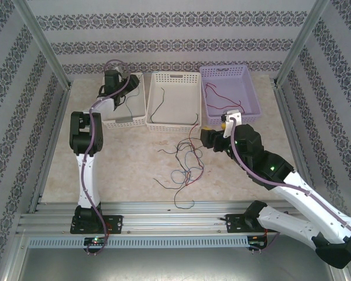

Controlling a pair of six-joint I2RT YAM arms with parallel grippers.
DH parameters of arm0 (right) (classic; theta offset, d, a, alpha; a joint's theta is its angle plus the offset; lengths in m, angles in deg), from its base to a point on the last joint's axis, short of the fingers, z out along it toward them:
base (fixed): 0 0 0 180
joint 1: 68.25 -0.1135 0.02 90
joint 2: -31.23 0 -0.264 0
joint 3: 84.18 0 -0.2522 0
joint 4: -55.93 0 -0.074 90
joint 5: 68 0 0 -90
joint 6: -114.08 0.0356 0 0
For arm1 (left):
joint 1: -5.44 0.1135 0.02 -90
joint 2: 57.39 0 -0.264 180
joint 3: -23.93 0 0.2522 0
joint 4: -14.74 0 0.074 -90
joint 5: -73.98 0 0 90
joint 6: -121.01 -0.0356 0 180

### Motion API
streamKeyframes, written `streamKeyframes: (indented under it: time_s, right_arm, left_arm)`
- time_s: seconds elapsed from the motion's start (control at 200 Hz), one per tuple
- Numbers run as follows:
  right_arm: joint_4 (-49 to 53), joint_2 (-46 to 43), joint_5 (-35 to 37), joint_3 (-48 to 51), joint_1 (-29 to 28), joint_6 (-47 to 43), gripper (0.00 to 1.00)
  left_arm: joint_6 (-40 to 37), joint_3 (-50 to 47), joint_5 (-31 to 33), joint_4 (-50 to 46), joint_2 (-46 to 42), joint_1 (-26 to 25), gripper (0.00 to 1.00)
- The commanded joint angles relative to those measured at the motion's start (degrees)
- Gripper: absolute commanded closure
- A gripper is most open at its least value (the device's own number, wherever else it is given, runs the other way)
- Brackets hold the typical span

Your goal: Untangle the cables

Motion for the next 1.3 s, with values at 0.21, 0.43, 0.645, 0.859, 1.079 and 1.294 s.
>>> streamKeyframes:
  time_s: [0.21, 0.43, 0.645, 0.859, 1.079, 1.294]
  right_arm:
    - [-2.4, 0.8, 1.0, -0.4, -0.8, -0.6, 0.26]
    - [-3.1, 1.0, 0.7, 0.0, -0.8, -0.5, 0.26]
    - [-2.7, 0.5, 0.8, 0.1, -0.9, -0.6, 0.26]
    - [-3.2, 0.6, 0.7, 0.8, -0.9, -0.5, 0.26]
    - [-3.2, 0.3, 0.6, 0.9, -0.9, -0.6, 0.26]
    - [-3.8, 0.5, 0.3, 1.7, -0.9, -0.4, 0.26]
  left_arm:
    - [-5.4, 4.2, -0.7, -6.9, 4.0, -0.2, 0.43]
    - [-6.8, 6.4, -0.5, -8.9, 5.7, -0.9, 0.46]
    - [-6.6, 8.9, -0.2, -9.7, 7.1, -1.0, 0.54]
    - [-6.9, 10.5, -0.4, -10.4, 8.1, -1.2, 0.64]
    - [-6.1, 9.6, -1.2, -8.6, 8.5, -1.2, 0.59]
    - [-3.9, 4.0, -4.4, 0.5, 7.1, -1.1, 0.44]
